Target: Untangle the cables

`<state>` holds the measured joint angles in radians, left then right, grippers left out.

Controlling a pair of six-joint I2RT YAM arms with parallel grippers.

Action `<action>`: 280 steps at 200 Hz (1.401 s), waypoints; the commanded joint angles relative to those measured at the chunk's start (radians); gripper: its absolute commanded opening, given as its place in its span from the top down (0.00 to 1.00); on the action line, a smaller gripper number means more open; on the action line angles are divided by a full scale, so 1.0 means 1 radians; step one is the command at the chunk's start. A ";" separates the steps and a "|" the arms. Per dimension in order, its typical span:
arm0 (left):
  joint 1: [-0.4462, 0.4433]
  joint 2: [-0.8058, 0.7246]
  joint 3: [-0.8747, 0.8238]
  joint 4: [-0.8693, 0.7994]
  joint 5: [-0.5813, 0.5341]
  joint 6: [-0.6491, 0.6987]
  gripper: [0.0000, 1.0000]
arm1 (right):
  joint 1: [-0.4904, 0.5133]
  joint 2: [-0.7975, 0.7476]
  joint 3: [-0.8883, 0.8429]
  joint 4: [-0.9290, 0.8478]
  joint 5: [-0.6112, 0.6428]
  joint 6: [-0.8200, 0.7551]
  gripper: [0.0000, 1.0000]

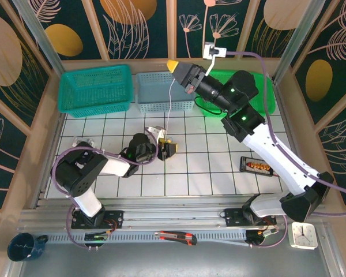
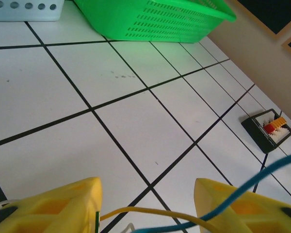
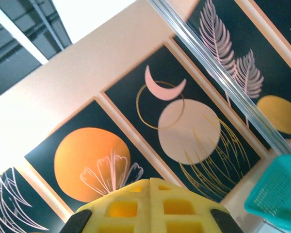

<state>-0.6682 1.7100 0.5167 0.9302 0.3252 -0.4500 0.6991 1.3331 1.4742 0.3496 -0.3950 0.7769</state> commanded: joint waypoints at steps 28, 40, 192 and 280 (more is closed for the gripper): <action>-0.002 0.050 -0.041 0.080 0.000 -0.021 0.54 | -0.042 0.005 0.123 0.111 0.008 0.012 1.00; -0.002 0.061 -0.047 0.090 0.001 -0.025 0.54 | -0.053 0.003 0.141 0.122 0.010 0.012 1.00; -0.002 0.121 -0.089 0.139 0.000 -0.050 0.49 | -0.227 0.099 0.493 0.096 -0.028 0.025 1.00; -0.002 0.058 -0.089 0.119 0.015 -0.054 0.36 | -0.237 0.079 0.319 0.176 -0.062 0.099 1.00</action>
<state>-0.6682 1.8156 0.4316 1.0378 0.3275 -0.5018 0.4664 1.4326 1.8847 0.4511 -0.4339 0.8310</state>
